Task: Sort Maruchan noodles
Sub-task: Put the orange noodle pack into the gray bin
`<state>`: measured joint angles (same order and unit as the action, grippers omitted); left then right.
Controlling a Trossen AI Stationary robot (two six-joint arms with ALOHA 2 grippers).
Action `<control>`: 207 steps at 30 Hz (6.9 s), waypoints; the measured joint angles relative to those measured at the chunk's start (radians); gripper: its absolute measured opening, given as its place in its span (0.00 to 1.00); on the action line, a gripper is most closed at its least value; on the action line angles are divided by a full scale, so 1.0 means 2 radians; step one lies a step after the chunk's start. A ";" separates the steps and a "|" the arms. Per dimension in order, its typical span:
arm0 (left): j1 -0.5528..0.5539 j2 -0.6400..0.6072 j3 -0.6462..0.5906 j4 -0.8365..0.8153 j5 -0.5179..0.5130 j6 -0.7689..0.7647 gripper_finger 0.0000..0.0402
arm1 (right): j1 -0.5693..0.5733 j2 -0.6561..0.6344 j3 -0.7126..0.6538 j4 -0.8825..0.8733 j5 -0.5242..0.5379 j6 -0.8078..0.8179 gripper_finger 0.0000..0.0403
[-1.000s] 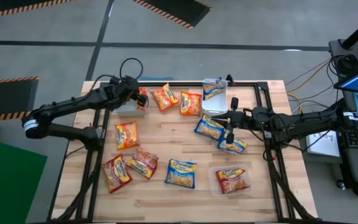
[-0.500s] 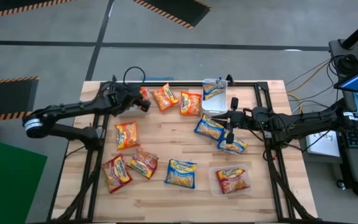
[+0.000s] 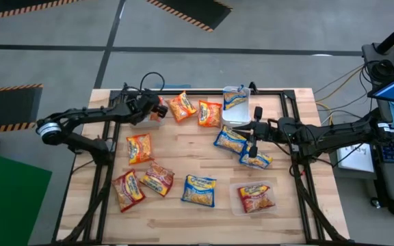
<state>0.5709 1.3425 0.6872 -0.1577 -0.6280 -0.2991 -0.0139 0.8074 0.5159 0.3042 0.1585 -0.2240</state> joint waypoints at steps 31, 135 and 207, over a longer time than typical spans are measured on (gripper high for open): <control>-0.247 -0.155 -0.010 -0.019 0.154 0.155 0.13 | 0.000 0.083 0.000 0.025 0.040 0.216 0.06; -0.316 -0.354 -0.083 0.016 0.121 0.250 0.13 | -0.181 0.710 0.649 -0.358 -0.086 0.267 0.05; -0.316 -0.021 0.050 0.016 0.190 -0.032 0.28 | -0.030 0.113 0.121 -0.123 -0.118 0.074 0.05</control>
<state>-0.0620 1.3012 0.7870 -0.1261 -0.2477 -0.3628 -0.0746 1.0339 0.7577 0.0581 -0.0776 -0.0754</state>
